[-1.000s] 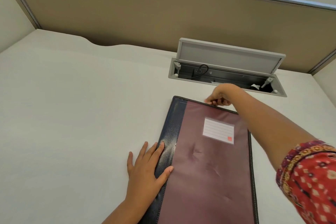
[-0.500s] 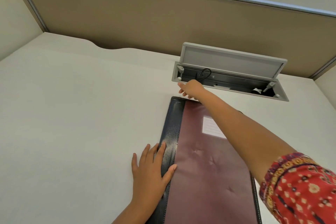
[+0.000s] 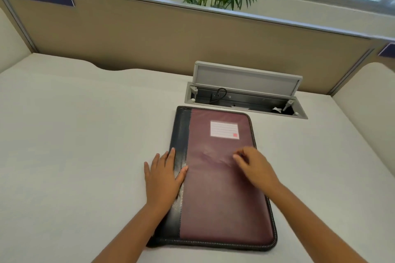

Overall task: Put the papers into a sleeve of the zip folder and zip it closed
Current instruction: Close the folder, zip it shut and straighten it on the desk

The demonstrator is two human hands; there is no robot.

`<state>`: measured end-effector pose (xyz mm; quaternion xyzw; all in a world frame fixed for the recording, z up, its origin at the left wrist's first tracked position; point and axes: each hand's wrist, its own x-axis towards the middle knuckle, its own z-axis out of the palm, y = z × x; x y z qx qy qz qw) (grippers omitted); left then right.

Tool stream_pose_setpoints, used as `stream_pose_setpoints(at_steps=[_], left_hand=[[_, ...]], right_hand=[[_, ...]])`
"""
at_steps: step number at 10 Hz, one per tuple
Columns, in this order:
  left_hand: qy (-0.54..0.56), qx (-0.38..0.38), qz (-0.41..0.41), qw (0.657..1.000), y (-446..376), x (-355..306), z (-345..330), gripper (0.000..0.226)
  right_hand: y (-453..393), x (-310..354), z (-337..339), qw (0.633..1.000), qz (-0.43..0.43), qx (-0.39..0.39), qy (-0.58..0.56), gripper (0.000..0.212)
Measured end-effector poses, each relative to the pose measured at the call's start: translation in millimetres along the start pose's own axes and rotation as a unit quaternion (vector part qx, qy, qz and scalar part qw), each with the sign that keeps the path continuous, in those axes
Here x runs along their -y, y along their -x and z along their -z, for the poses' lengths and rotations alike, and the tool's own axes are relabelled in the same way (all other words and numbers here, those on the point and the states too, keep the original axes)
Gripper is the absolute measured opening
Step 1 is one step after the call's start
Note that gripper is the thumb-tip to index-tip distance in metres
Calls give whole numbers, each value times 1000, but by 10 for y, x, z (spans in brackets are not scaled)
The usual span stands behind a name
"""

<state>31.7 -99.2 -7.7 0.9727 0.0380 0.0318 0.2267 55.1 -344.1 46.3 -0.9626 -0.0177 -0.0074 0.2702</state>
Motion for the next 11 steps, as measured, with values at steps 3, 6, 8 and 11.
stream_pose_setpoints(at_steps=[3, 6, 8, 11], left_hand=[[12, 52, -10, 999, 33, -5, 64, 72], [-73, 74, -102, 989, 824, -19, 86, 72], [-80, 62, -138, 985, 1043, 82, 38, 59], [-62, -7, -163, 985, 980, 76, -14, 64]], right_hand=[[885, -1, -448, 992, -53, -14, 117, 114], [1035, 10, -505, 989, -65, -22, 130, 115], [1052, 34, -497, 989, -60, -23, 133, 113], [1047, 50, -475, 989, -42, -24, 143, 115]])
